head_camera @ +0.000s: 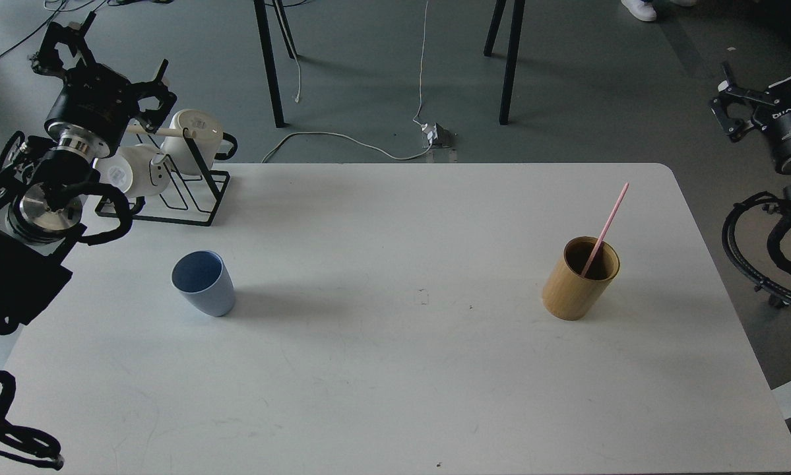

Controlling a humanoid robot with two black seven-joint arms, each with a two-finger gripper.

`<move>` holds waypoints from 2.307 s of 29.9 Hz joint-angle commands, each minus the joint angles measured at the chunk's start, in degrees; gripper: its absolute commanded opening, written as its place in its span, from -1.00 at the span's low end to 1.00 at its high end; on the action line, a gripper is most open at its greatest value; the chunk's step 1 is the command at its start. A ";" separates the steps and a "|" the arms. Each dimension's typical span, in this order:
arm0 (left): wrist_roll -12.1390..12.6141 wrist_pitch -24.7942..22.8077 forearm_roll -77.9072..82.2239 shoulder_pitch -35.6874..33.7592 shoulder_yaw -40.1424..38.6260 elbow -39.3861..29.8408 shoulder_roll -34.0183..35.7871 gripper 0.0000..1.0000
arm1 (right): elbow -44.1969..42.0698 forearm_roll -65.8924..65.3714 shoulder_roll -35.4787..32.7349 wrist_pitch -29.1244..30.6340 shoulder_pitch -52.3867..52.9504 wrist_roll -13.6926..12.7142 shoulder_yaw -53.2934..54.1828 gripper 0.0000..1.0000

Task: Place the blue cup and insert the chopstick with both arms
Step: 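Lower the left gripper from the rack area toward the blue cup, then grasp the blue cup with the left gripper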

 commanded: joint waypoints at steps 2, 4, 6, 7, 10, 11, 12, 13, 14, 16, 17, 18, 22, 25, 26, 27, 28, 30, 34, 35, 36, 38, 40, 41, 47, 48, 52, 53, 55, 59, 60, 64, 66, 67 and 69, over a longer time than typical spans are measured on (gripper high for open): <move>0.03 0.01 0.18 -0.02 0.42 -0.10 0.12 0.99 | 0.01 0.00 -0.05 0.00 -0.19 0.01 0.27 0.98; 0.30 0.01 0.18 -0.20 0.07 0.34 0.12 0.99 | -0.08 0.00 -0.05 0.00 -0.19 0.01 0.53 0.98; 0.21 0.01 0.09 -0.28 -0.20 0.08 0.30 0.99 | -0.08 0.00 -0.22 0.00 -0.19 0.10 0.62 0.98; 0.29 0.01 0.09 -0.37 -0.20 -0.10 0.56 0.99 | -0.08 0.00 -0.31 0.00 -0.19 0.10 0.62 0.98; 0.47 0.01 0.18 -0.37 0.07 -3.95 3.54 0.99 | -0.08 0.00 -0.40 0.00 -0.28 0.27 0.62 0.98; 0.12 0.01 0.27 -0.29 0.33 -7.45 5.38 0.99 | -0.08 0.00 -0.40 0.00 -0.28 0.36 0.71 0.98; 0.12 0.01 0.36 -0.11 0.59 -10.70 7.57 0.99 | -0.08 0.00 -0.40 0.00 -0.28 0.36 0.71 0.98; 0.12 0.01 0.79 0.15 0.86 -14.13 10.72 0.99 | -0.08 0.00 -0.40 0.00 -0.28 0.36 0.71 0.98; 0.12 0.01 2.19 0.50 0.86 -17.03 13.89 0.99 | -0.08 0.00 -0.49 0.00 -0.28 0.36 0.71 0.98; 0.12 0.01 7.18 1.47 0.77 -20.74 18.12 0.99 | -0.17 0.00 -0.49 0.00 -0.28 0.45 0.89 0.98; 0.12 0.01 10.17 1.73 0.77 -21.88 19.27 0.99 | -0.17 0.00 -0.49 0.00 -0.28 0.45 1.23 0.98; 0.12 0.01 14.12 1.82 0.77 -23.03 20.15 0.98 | -0.17 0.00 -0.49 0.00 -0.37 0.45 1.50 0.98; 0.12 0.01 37.99 2.00 1.03 -28.30 21.47 0.98 | -0.08 0.00 -0.05 0.00 -0.37 0.54 1.68 0.98; -0.40 1.63 56.28 2.61 1.12 -32.69 24.28 0.97 | 0.01 0.00 0.22 0.00 -0.46 0.54 1.68 0.98; -1.02 2.25 61.56 3.31 1.12 -34.19 24.99 0.97 | 0.01 0.00 0.22 0.00 -0.46 0.54 1.68 0.98; -1.54 2.60 65.62 4.10 1.12 -35.33 25.43 0.97 | 0.01 0.00 0.22 0.00 -0.46 0.54 1.68 0.98; -2.16 2.87 69.92 5.07 1.21 -36.82 26.13 0.97 | 0.01 0.00 0.22 0.00 -0.37 0.54 1.76 0.98; -2.34 3.13 77.57 7.00 1.30 -39.90 28.76 0.97 | 0.01 0.00 0.30 0.00 -0.37 0.54 2.11 0.98; -3.65 3.22 92.43 9.73 1.21 -43.86 32.81 0.97 | 0.01 0.00 0.13 0.00 -0.37 0.53 2.64 0.98; -4.88 3.22 95.42 10.26 1.21 -44.30 33.51 0.97 | 0.01 0.00 0.13 0.00 -0.37 0.45 2.73 0.98; -6.02 3.22 97.80 10.44 1.21 -44.31 34.13 0.96 | -0.08 0.00 0.13 0.00 -0.37 0.53 2.73 0.98; -7.17 3.31 101.32 10.53 1.30 -44.31 34.92 0.91 | -0.08 0.00 0.13 0.00 -0.37 0.45 2.73 0.98; -7.26 3.92 106.06 10.53 1.30 -44.13 34.84 0.83 | -0.08 0.00 0.22 0.00 -0.37 0.54 2.73 0.98; -7.26 4.62 108.87 10.61 1.30 -43.87 34.84 0.81 | -0.08 0.00 0.22 0.00 -0.37 0.54 2.73 0.98; -10.25 6.91 125.58 10.88 3.83 -41.94 33.26 0.75 | -0.08 0.00 0.22 0.00 -0.28 0.53 2.73 0.98; -10.25 7.61 126.82 10.62 4.80 -41.07 32.65 0.74 | -0.08 0.00 0.13 0.00 -0.28 0.54 2.73 0.98; -10.34 11.56 129.82 10.61 7.36 -35.62 29.05 0.64 | -0.08 0.00 -0.22 0.00 -0.28 0.54 2.73 0.98; -10.34 12.35 130.25 10.70 8.15 -34.56 28.25 0.55 | 0.01 0.00 -0.31 0.00 -0.28 0.54 2.73 0.98; -10.25 13.50 130.96 10.61 10.25 -32.98 27.37 0.49 | 0.01 0.00 -0.40 0.00 -0.28 0.45 2.73 0.98; -10.34 14.21 131.14 10.44 12.81 -30.34 25.79 0.34 | -0.08 -0.09 -0.49 0.00 -0.28 0.53 2.73 0.98; -10.34 14.21 131.14 10.44 13.25 -29.72 25.18 0.31 | -0.08 -0.09 -0.49 0.00 -0.28 0.45 2.73 0.98; -10.16 14.29 131.22 10.35 14.04 -26.56 22.10 0.26 | 0.01 -0.09 -0.49 0.00 -0.28 0.53 2.73 0.98; -10.16 14.21 131.23 10.26 14.13 -25.59 21.04 0.15 | -0.08 -0.09 -0.49 0.00 -0.28 0.53 2.73 0.98; -10.16 14.21 131.31 10.26 14.13 -25.24 20.78 0.06 | -0.08 -0.09 -0.49 0.00 -0.28 0.54 2.73 0.98; -10.34 14.29 131.75 10.26 14.22 -24.97 20.25 -0.15 | -0.08 -0.09 -0.49 0.00 -0.28 0.45 2.73 0.98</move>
